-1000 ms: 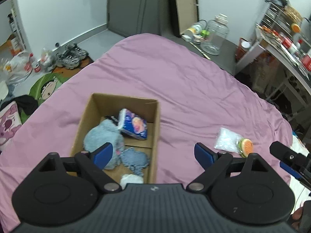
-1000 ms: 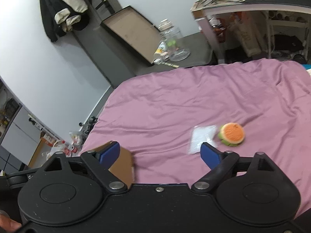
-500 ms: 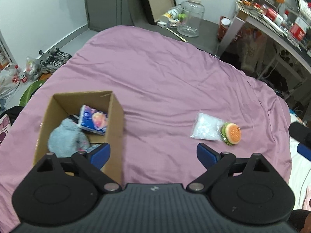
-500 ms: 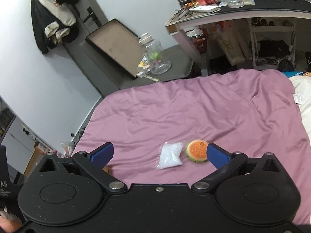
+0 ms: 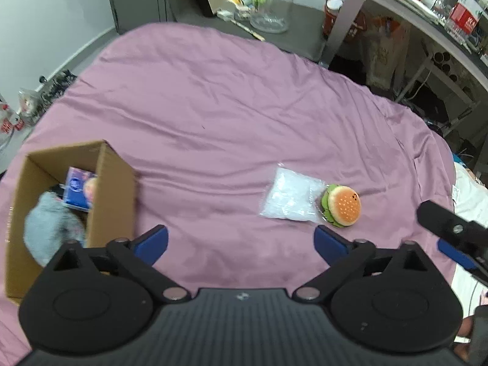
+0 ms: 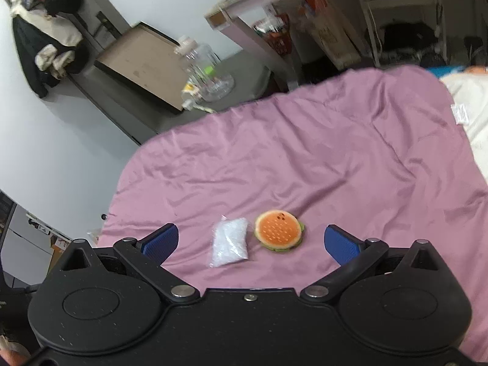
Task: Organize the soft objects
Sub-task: 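Move both tools toward the clear bead bag and the burger plush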
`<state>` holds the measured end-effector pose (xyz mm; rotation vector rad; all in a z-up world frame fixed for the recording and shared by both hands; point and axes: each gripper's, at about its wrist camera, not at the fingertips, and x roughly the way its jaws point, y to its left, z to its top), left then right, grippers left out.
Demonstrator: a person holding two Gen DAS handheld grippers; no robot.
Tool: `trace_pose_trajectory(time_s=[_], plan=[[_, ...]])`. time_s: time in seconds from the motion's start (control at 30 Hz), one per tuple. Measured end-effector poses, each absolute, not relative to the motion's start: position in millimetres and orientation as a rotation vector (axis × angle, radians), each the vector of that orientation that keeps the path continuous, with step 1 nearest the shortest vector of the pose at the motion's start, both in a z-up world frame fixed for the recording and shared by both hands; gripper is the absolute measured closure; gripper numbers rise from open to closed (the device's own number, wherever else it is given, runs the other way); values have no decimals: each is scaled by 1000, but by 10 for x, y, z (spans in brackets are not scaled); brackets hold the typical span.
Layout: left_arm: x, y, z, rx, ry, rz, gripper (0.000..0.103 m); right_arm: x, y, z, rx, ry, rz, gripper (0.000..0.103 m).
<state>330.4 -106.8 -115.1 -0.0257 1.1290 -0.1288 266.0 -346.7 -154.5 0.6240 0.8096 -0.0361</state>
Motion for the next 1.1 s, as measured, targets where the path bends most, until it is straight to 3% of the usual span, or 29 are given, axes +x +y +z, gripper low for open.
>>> trace_pose_trajectory(time_s=[0.33, 0.47, 0.83, 1.1], plan=[[3588, -1269, -1446, -26, 1169, -78, 0, 2873, -3623, -1822, 664, 840, -62, 1], [3691, -1346, -1564, -47, 1172, -74, 1, 2992, -3677, -1967, 694, 874, -66, 10], [3951, -1463, -1809, -174, 1178, -93, 3, 3189, -3822, -2313, 828, 939, -65, 20], [4063, -1527, -2115, -241, 1241, -80, 4, 3224, -3821, -2388, 838, 968, -48, 21]])
